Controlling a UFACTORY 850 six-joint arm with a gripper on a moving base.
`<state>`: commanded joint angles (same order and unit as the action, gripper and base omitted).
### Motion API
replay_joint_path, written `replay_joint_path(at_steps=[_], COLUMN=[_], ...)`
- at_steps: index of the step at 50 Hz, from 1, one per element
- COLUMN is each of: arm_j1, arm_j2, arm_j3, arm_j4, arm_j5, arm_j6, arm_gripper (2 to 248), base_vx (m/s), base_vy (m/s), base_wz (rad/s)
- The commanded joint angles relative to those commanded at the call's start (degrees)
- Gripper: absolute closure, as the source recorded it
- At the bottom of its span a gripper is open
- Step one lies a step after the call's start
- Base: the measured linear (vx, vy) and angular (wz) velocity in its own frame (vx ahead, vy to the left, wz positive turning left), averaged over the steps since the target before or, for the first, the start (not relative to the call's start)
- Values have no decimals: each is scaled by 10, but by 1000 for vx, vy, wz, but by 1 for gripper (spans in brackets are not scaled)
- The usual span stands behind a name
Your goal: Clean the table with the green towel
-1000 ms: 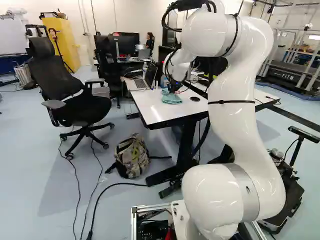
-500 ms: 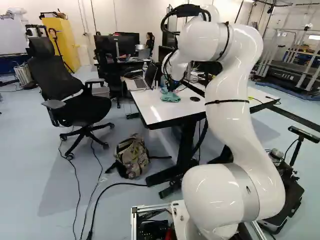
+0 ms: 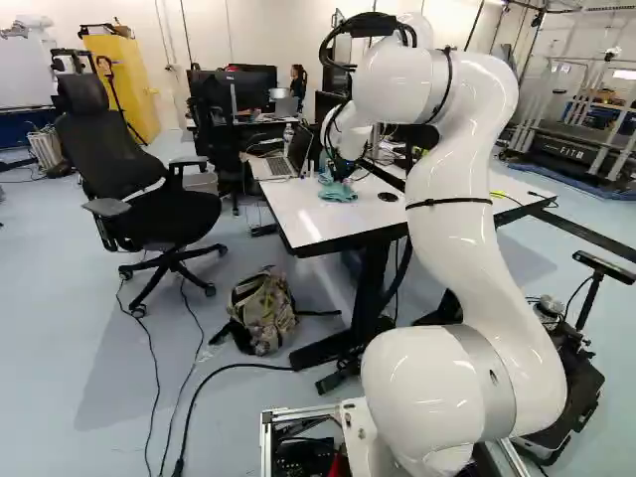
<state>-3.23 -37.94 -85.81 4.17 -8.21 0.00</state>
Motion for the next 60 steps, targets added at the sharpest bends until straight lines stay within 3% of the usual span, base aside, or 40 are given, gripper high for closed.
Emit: replay_joint_path(at_steps=[35, 60], arm_j1=[-2, 0], arm_j2=[68, 93], arm_j3=[94, 104], arm_j4=[0, 0], arm_j5=[0, 0], arm_j6=[0, 0], arm_gripper=[223, 223], base_vx=[0, 0], base_vy=[0, 0], base_wz=[0, 0])
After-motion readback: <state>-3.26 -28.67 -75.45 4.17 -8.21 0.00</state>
